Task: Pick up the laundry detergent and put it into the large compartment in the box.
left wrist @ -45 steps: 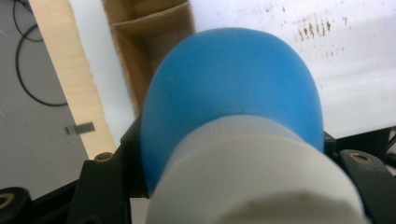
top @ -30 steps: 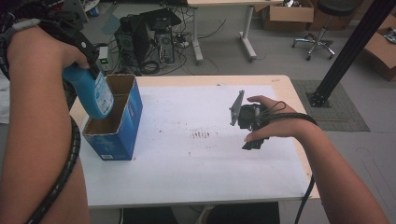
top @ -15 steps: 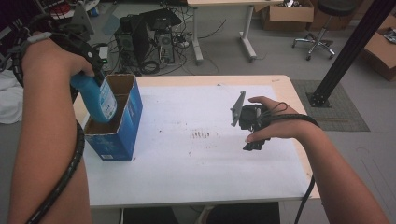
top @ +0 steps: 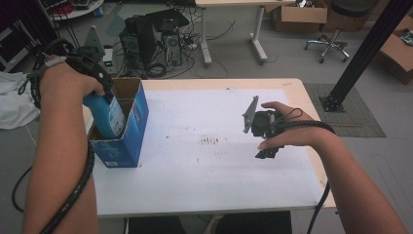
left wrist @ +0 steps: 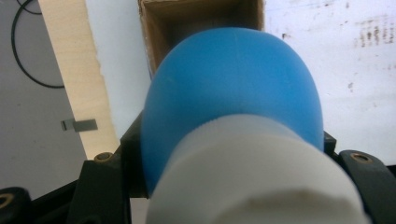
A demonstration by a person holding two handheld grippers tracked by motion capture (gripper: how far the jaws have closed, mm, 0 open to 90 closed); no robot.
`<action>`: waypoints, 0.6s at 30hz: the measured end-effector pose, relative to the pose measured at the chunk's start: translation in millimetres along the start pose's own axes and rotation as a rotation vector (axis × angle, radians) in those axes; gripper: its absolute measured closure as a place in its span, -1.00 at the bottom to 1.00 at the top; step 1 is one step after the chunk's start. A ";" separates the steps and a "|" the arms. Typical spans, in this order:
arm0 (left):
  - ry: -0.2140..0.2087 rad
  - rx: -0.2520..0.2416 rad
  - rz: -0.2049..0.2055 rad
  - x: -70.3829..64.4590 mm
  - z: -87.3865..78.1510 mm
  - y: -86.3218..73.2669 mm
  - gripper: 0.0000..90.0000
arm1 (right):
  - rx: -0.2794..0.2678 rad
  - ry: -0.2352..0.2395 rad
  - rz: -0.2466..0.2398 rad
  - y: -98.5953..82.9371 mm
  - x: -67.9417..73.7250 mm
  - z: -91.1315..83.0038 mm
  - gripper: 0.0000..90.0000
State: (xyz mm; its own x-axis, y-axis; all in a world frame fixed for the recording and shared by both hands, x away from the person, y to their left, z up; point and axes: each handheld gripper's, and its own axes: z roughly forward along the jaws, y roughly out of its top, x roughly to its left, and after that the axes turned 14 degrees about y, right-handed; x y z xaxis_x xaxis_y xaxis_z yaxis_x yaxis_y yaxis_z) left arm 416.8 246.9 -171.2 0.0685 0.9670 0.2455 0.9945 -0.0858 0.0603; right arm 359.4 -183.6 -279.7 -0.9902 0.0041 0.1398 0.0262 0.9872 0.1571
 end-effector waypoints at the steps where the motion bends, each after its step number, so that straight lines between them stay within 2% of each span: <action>1: 0.000 0.001 -0.002 -0.8 3.3 0.3 -0.14 | 0.001 0.001 -0.001 0.5 0.1 0.4 -0.65; 12: 0.003 0.022 0.021 -13.4 39.8 6.8 -0.14 | 0.006 0.007 -0.001 1.9 -1.2 3.8 -0.65; 18: 0.022 0.022 0.023 -18.4 56.1 9.4 -0.14 | 0.003 0.011 0.000 -0.9 -1.7 6.7 -0.65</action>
State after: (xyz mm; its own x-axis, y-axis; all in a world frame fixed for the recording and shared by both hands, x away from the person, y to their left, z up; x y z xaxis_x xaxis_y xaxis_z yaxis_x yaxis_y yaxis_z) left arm 429.3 241.8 -229.4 0.0894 0.9593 0.2678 0.9942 -0.1019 0.0332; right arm 360.1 -183.4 -286.7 -0.9886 0.0023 0.1507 0.0258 0.9877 0.1545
